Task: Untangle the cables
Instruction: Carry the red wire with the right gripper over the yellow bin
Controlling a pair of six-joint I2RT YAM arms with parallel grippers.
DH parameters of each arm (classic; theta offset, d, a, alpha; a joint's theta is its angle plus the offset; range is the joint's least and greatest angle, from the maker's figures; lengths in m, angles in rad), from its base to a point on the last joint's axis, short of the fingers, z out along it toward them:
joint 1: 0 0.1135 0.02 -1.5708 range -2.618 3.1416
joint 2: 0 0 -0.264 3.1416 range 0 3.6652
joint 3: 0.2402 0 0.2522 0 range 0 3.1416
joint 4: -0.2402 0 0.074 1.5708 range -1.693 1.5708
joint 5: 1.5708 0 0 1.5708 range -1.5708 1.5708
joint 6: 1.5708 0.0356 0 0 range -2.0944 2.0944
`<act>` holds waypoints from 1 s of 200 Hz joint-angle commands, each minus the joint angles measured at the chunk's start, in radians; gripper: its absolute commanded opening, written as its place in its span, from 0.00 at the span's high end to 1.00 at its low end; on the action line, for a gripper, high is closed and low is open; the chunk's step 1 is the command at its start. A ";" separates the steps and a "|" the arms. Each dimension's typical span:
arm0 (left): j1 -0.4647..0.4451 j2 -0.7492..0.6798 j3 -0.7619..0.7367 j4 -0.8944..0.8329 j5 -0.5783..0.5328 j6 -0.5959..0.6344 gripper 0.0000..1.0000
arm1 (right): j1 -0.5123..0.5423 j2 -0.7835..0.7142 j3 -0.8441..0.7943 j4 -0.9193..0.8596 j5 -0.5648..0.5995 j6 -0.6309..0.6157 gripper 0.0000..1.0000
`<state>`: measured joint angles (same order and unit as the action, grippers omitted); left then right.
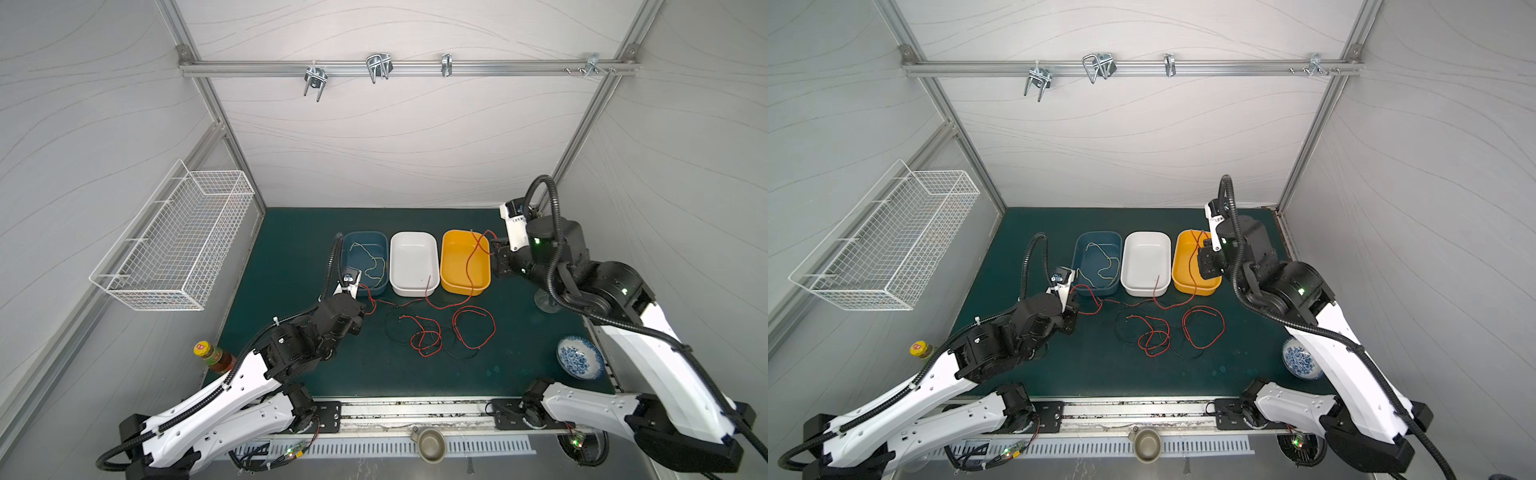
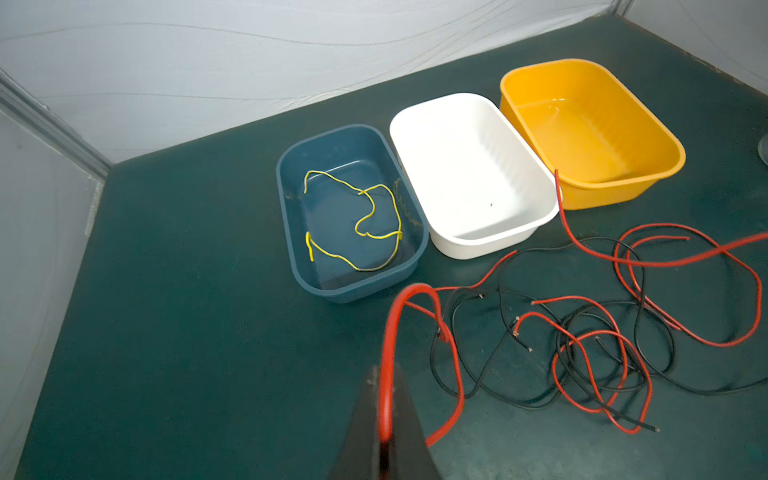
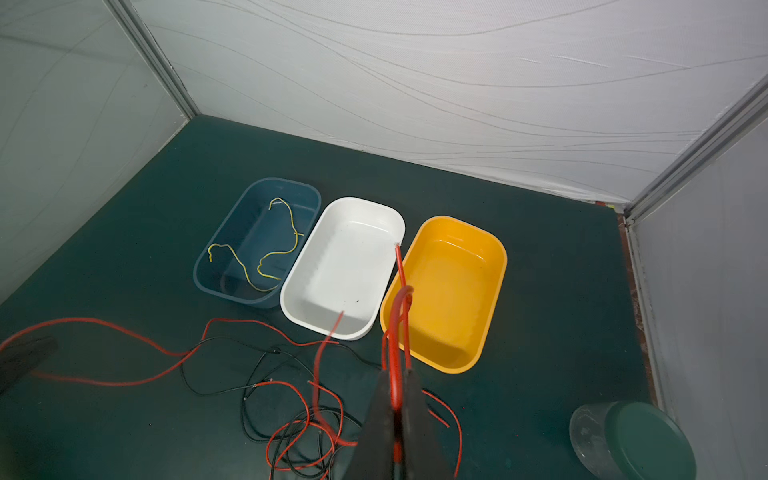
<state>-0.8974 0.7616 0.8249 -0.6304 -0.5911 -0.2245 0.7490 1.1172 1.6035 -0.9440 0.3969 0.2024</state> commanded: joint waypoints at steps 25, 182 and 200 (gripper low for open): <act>0.002 0.008 0.024 0.035 -0.067 -0.002 1.00 | -0.064 0.057 0.047 0.121 -0.086 0.022 1.00; 0.003 -0.003 0.010 0.059 -0.054 0.007 1.00 | -0.240 0.173 -0.011 0.280 -0.082 0.073 1.00; 0.003 0.000 0.008 0.060 -0.052 0.008 1.00 | -0.241 0.158 -0.060 0.323 -0.017 0.077 1.00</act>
<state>-0.8974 0.7704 0.8246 -0.6193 -0.6250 -0.2188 0.5148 1.3029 1.5890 -0.7002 0.3008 0.2657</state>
